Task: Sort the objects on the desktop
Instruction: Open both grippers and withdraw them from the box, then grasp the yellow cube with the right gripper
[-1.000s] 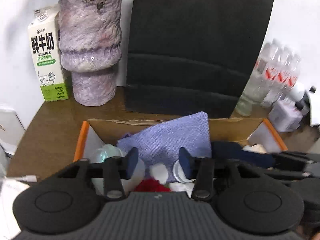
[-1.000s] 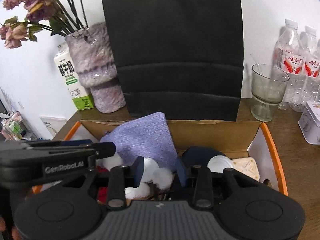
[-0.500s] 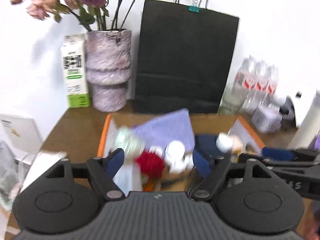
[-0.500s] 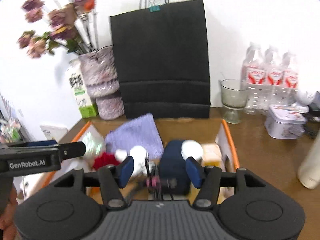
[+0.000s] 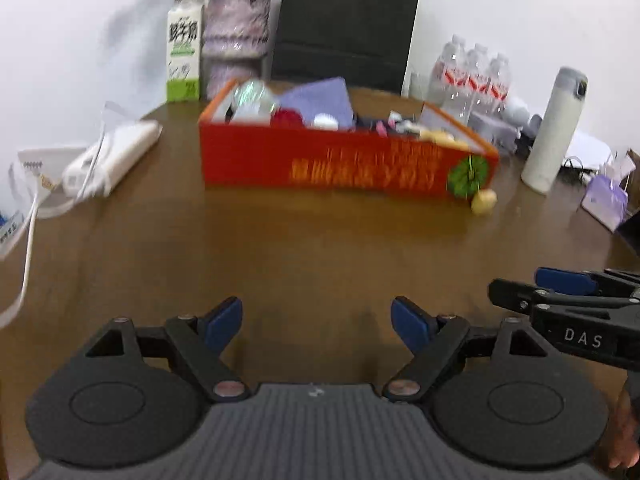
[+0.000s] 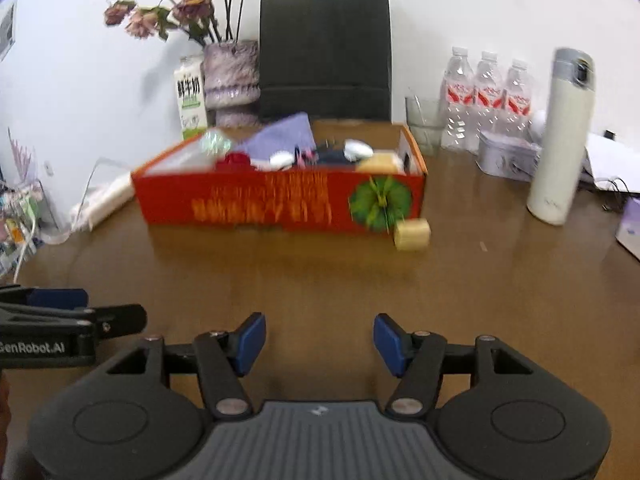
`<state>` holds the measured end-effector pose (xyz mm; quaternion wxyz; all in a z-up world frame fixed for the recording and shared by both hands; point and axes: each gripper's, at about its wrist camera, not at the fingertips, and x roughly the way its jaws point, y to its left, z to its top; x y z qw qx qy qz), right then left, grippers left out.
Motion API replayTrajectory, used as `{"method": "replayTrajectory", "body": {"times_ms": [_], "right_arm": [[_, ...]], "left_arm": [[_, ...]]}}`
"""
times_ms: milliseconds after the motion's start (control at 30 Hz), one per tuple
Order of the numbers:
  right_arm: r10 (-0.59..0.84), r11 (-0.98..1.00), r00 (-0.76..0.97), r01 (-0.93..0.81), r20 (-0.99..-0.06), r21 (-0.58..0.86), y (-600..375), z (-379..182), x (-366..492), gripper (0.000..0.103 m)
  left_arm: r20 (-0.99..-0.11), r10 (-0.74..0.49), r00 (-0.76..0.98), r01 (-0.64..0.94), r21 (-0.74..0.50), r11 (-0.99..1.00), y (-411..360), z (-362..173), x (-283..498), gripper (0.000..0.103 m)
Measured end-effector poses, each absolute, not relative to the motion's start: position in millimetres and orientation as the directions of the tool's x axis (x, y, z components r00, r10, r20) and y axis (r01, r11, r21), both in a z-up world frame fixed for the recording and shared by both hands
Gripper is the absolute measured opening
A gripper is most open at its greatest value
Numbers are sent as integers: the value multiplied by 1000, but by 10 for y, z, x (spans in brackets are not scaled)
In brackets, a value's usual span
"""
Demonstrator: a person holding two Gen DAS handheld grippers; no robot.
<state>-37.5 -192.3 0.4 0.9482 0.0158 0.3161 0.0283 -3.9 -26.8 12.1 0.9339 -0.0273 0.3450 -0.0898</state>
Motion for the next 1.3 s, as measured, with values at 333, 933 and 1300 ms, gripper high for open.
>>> {"method": "replayTrajectory", "body": {"times_ms": [333, 933, 1300], "right_arm": [[39, 999, 804, -46, -594, 3, -1883, -133, -770, 65], [17, 997, 774, 32, -633, 66, -2660, -134, 1050, 31], [156, 988, 824, -130, -545, 86, -1875, 114, 553, 29]], "left_arm": [[-631, -183, 754, 179, -71, 981, -275, 51, -280, 83], [-567, -206, 797, 207, -63, 976, -518, 255, 1076, 30], [-601, -204, 773, 188, -90, 978, -460, 280, 998, 2]]}}
